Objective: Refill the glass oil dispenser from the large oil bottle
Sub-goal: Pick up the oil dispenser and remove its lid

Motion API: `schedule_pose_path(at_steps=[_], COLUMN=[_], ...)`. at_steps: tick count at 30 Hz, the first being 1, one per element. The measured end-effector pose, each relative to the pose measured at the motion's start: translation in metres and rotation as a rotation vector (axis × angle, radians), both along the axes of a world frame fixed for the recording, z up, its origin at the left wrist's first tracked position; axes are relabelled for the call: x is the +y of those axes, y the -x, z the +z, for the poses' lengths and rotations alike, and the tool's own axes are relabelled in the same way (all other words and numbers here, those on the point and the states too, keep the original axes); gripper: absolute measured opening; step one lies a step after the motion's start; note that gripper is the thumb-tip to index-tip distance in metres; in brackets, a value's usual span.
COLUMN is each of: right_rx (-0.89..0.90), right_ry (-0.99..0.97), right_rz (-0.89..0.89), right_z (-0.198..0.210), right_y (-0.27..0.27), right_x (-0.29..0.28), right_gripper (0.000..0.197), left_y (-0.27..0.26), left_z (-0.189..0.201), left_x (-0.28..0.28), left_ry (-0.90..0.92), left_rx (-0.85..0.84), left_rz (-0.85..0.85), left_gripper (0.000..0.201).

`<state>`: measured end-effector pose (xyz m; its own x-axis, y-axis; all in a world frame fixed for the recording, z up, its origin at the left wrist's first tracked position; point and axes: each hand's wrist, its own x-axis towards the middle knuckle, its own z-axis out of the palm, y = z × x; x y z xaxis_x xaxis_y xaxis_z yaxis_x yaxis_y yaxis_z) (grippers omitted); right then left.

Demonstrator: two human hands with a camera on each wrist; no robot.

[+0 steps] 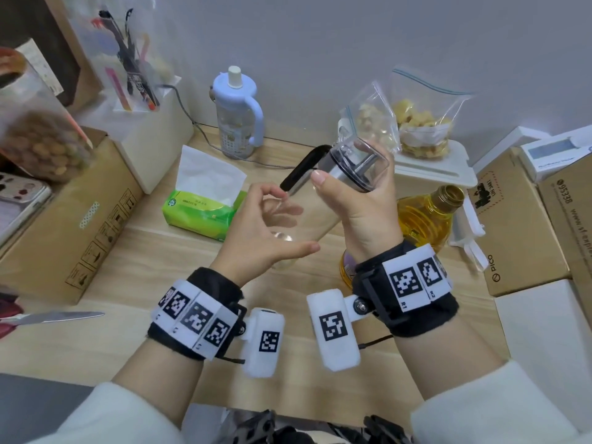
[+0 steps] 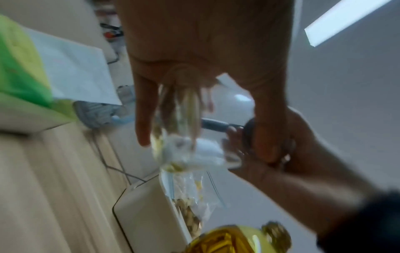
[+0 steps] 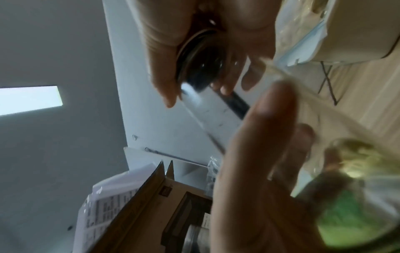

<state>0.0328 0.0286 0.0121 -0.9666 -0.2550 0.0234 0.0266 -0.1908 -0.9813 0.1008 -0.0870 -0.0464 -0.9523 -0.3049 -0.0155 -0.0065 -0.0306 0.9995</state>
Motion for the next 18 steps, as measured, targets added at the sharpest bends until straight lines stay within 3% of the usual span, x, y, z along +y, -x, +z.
schedule_pose_path(at_steps=[4,7,10,14,18], right_rx=[-0.080,-0.055,0.042,0.055,0.026], right_ry=[0.099,0.077,-0.035,-0.068,-0.064], right_rz=[0.146,0.121,0.104,0.103,0.131], right_z=[-0.003,-0.003,-0.003,-0.008,-0.018], right_y=[0.004,0.003,0.000,-0.004,-0.007], right_x=[0.003,0.003,0.002,-0.002,-0.006], right_gripper=[0.060,0.059,0.063,0.066,0.066], left_y=[-0.006,-0.007,-0.001,0.001,0.000], left_z=[-0.002,-0.001,-0.001,-0.005,-0.013], left_x=[0.000,0.005,0.001,-0.004,0.002], left_ry=[-0.315,-0.212,-0.006,-0.096,-0.156], left_rx=[-0.055,-0.057,-0.098,-0.114,-0.091], left_rz=[-0.262,-0.250,-0.256,-0.259,-0.318], left_gripper=[0.055,0.057,0.078,0.072,0.080])
